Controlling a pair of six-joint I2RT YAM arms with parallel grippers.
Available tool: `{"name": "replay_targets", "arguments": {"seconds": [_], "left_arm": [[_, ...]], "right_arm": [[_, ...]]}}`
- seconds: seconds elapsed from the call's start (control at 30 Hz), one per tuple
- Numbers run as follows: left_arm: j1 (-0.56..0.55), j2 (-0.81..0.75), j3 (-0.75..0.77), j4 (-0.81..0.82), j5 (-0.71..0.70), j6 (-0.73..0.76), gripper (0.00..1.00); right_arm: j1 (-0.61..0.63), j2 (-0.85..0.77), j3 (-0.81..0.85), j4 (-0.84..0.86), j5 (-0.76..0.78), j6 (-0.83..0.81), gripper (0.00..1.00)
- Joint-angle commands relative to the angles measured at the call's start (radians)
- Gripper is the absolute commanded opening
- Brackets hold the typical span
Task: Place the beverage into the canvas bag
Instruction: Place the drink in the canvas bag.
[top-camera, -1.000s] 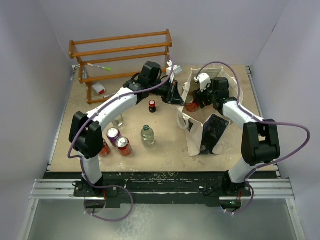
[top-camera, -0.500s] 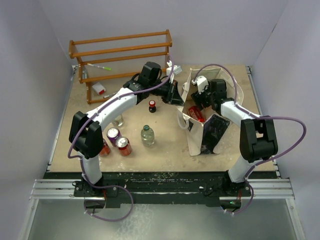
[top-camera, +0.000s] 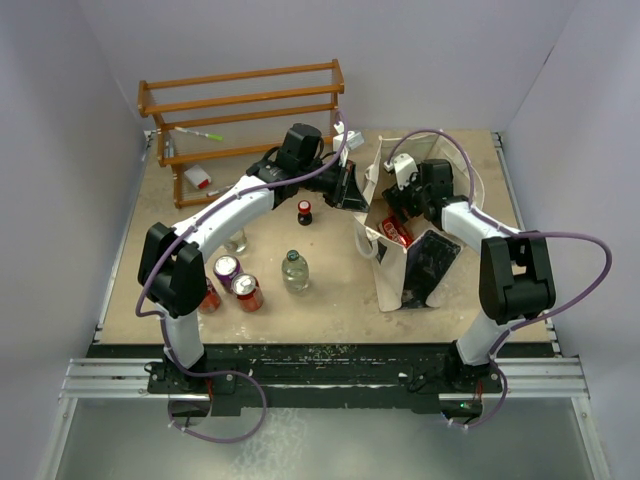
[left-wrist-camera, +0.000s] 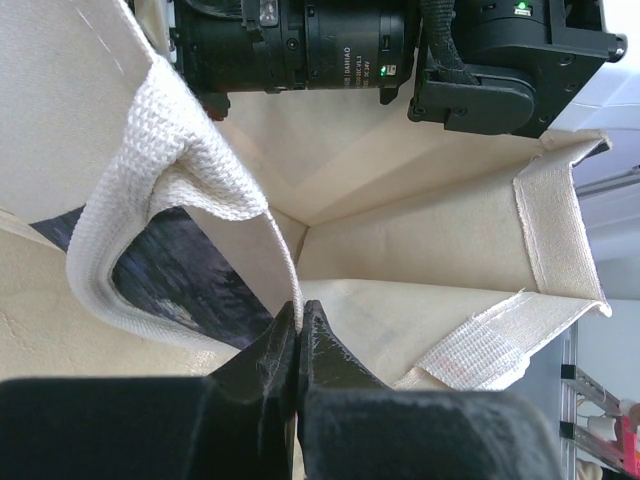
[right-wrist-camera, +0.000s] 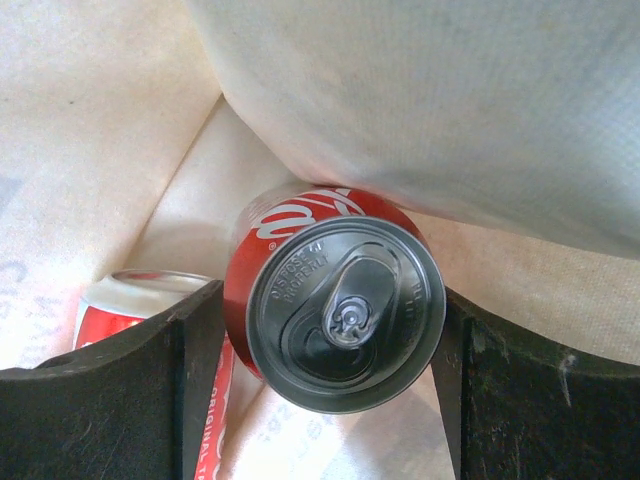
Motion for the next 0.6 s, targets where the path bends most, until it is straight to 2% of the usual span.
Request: {"name": "replay_targets", "arguments": {"seconds": [0.0,0.37,0.57], "left_arm": [[-0.003,-0.046,-0.001,0.010,0.021,0.024,0.00],[-0.003,-0.043,0.019,0.022,0.018,-0.016,0.00],[-0.003,-0.039,0.024,0.026,0.017,-0.031,0.08]], "right_arm": [[-0.012,-0.047,0.051,-0.021,0.028,0.001,0.79],[-0.011,-0.169,0.107,-0.122,-0.039,0.027,0.82],[-0.010,-0.245,0.123,-0.158,-0.048,0.031,0.83]]}}
